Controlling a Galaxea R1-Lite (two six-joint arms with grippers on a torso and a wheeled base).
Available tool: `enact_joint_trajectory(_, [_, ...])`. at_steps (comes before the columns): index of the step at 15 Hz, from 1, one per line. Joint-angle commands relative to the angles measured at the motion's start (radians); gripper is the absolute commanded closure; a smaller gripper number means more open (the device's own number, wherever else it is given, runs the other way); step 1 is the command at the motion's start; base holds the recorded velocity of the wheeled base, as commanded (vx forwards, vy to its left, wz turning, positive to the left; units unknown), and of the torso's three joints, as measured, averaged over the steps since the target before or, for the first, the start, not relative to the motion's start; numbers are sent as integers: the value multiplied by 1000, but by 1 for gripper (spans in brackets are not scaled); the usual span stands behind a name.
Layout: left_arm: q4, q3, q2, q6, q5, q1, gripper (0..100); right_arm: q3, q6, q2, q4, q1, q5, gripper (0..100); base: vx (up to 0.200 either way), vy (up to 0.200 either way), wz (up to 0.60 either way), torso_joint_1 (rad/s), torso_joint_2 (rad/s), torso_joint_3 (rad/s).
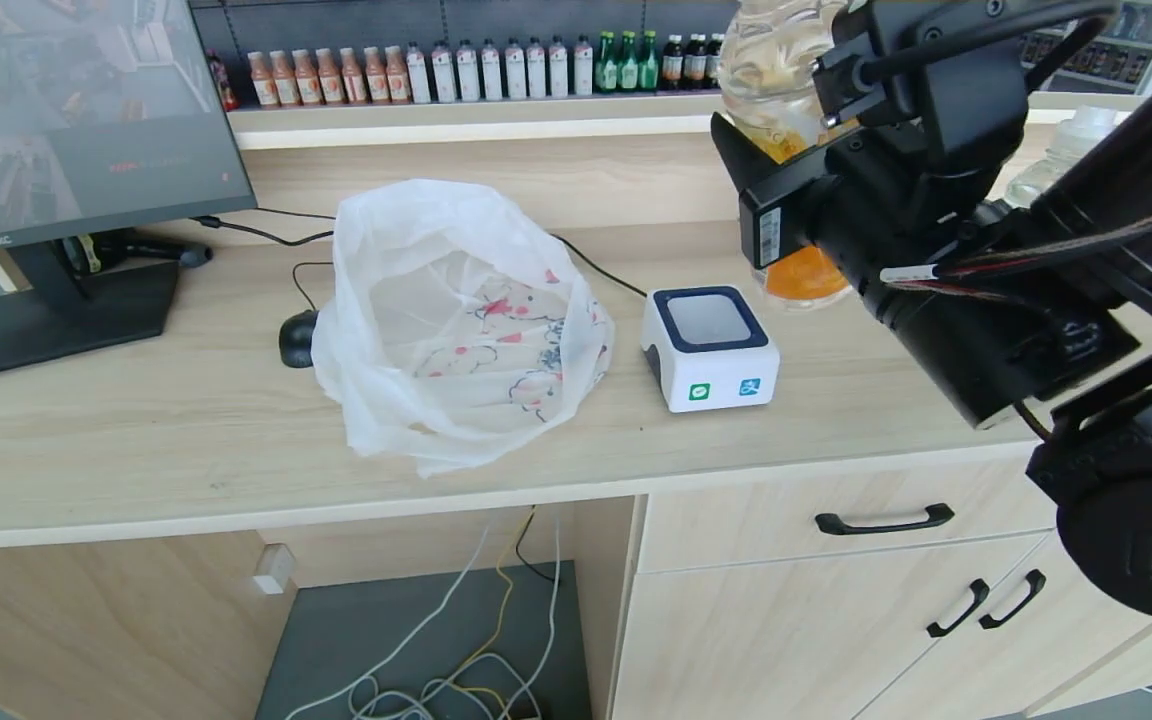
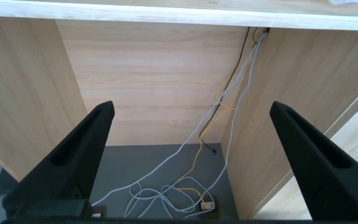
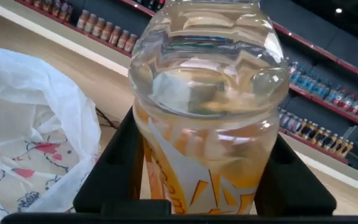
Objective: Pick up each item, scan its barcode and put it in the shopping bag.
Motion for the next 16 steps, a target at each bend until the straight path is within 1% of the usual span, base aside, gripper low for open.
enact_joint_trajectory(1, [0,0,0,0,2,0,0,0,-33,16,-1,1,38,100,0,0,0,0,0,0])
enact_joint_trajectory(5, [0,0,0,0,0,0,0,-2,-89,69,-14,1,150,100,0,0,0,0,0,0])
enact_joint_trajectory(7, [0,0,0,0,0,0,0,-2,-113,89,-37,-2,187,100,0,0,0,0,0,0])
enact_joint_trajectory(9, [0,0,0,0,0,0,0,-2,-139,118,-42,-18,279,100,0,0,0,0,0,0])
enact_joint_trajectory(10, [0,0,0,0,0,0,0,-3,-150,124,-42,-19,298,100,0,0,0,0,0,0])
enact_joint_trajectory(12, [0,0,0,0,0,0,0,-3,-194,131,-41,-39,378,100,0,0,0,0,0,0])
enact_joint_trajectory(14, [0,0,0,0,0,0,0,-3,-225,131,-41,-51,417,100,0,0,0,0,0,0])
enact_joint_trajectory(16, [0,0,0,0,0,0,0,-5,-253,134,-41,-53,421,100,0,0,0,0,0,0])
